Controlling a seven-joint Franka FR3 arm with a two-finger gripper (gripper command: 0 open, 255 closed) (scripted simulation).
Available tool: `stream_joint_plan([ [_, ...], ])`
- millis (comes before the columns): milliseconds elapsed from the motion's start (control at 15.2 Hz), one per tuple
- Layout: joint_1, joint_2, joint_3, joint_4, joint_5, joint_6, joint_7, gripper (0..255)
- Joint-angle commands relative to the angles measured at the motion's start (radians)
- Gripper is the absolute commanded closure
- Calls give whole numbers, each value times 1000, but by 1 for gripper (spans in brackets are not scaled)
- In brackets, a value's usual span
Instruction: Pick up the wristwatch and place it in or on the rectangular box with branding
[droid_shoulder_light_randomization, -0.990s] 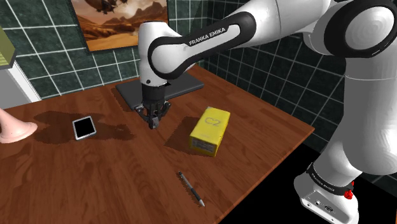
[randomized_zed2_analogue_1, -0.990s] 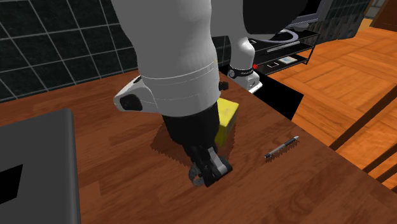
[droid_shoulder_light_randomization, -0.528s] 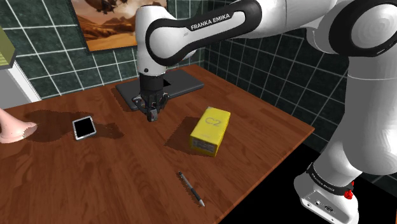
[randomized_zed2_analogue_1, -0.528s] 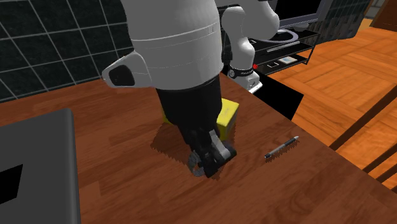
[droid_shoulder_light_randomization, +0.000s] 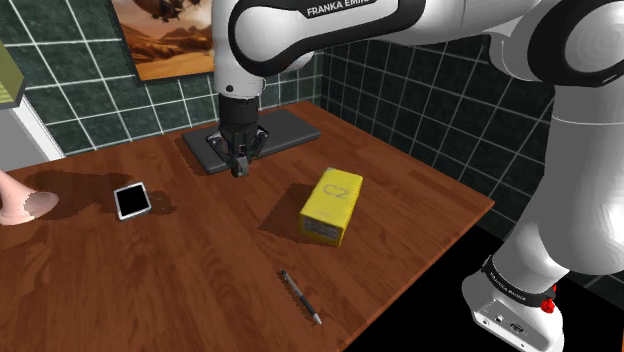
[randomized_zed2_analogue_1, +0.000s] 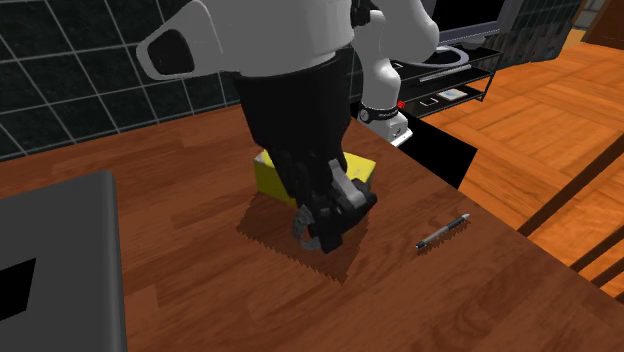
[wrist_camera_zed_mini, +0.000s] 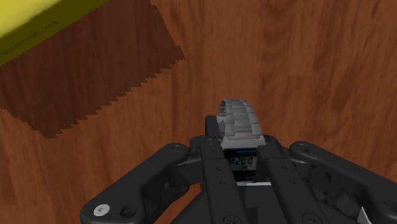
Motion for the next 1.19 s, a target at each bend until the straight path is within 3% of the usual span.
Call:
stream_joint_plan([
  [0, -31, -70, 2, -90, 29, 21, -30, 255],
  [528, -139, -378, -31, -462, 168, 76, -214, 255],
  [990, -182, -611, -109, -704, 241, 61, -375, 255],
  [1122, -181, -603, -107, -724, 243, 89, -379, 255],
])
